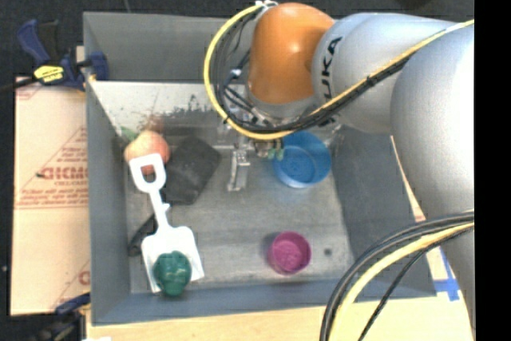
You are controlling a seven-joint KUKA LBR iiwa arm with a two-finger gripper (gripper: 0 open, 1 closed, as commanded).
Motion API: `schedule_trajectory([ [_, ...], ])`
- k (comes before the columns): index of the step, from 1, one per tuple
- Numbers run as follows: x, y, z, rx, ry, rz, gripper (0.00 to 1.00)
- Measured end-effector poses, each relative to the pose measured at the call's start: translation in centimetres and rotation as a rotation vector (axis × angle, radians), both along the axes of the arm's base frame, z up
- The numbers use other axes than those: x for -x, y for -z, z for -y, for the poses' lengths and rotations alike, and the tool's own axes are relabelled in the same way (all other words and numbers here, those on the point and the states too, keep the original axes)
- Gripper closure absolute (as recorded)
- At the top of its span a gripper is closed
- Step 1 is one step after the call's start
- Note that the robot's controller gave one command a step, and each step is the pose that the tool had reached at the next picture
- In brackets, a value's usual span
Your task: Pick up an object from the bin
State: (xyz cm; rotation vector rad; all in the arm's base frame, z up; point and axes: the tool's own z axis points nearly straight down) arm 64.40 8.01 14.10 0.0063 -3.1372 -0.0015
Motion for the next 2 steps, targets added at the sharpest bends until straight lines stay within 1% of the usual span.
schedule_trajectory([
  [1, -0.2, -0.5, 0.0, -0.001, 0.002, 0.008, 0.00],
  [2, -1.3, 6.5, -4.8, 0.000, -0.655, 0.022, 0.00],
])
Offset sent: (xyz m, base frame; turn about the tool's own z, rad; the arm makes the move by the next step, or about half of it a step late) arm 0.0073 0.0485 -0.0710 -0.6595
